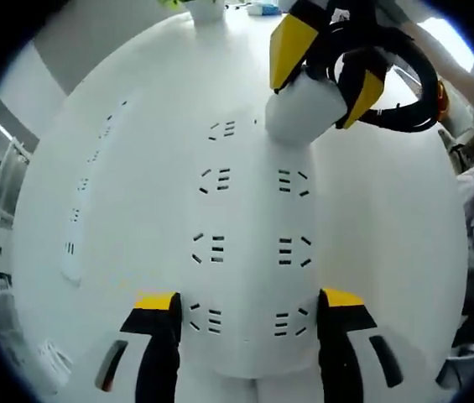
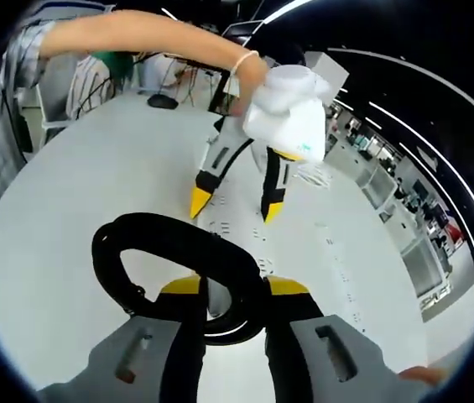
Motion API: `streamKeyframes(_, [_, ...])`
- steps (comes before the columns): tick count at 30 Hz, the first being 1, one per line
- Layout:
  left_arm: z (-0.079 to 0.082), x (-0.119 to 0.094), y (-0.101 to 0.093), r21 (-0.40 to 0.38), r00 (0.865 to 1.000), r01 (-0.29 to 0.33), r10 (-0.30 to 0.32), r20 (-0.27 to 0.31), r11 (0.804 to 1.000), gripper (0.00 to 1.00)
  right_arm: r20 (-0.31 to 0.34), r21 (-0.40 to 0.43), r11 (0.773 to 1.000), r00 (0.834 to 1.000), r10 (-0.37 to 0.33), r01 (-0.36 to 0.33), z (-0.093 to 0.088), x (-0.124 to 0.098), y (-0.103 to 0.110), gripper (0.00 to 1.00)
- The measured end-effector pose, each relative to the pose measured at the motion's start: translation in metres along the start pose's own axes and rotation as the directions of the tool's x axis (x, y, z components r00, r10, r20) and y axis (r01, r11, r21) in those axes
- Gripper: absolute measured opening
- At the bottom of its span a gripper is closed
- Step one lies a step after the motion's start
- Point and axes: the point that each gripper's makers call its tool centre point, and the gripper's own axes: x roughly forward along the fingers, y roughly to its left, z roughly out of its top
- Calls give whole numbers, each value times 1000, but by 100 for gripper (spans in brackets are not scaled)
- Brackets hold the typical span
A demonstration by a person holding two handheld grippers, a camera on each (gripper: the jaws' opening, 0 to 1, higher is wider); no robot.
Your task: Straighten the power strip on the desk, plug the charger into it
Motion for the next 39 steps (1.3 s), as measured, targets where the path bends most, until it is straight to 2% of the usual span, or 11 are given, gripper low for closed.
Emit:
streamKeyframes(9, [-1,1,-4,3,997,14,-14,-77,1000,65,3,-8,1000,1000,5,-5,0,0,-1,25])
streamKeyframes(13, [-2,1,-6,2,996,22,-22,-81,1000,65,-25,-63,998,1000,-14,13,3,0,0,27])
streamKeyframes(17, [-1,2,-3,-2,997,29,-29,-78,1000,65,8,-48,999,1000,-2,3,17,-3,0,30])
streamKeyframes(19, [-1,2,-2,-2,996,30,-30,-83,1000,65,2,-56,998,1000,-4,4,18,-3,-1,36])
streamKeyframes(22, [-1,2,-1,-1,995,31,-31,-96,1000,66,-14,-37,999,999,34,-34,15,-3,4,49])
streamKeyframes(23, [-1,2,-1,-1,995,31,-31,-98,1000,66,-40,-39,998,998,41,-42,10,-2,5,51])
streamKeyframes(27, [-2,2,-1,0,994,31,-31,-104,1000,66,-81,-59,997,995,50,-55,2,0,5,45])
streamKeyframes(30, [-2,3,-1,1,994,32,-31,-107,999,66,-93,-57,996,994,63,-68,2,2,5,34])
streamKeyframes(33, [-2,3,-1,0,993,31,-31,-112,1000,66,-142,-79,994,988,59,-71,-3,4,1,26])
streamKeyframes(39, [-2,3,0,3,991,32,-31,-127,999,65,-176,-123,987,981,81,-103,-4,6,1,24])
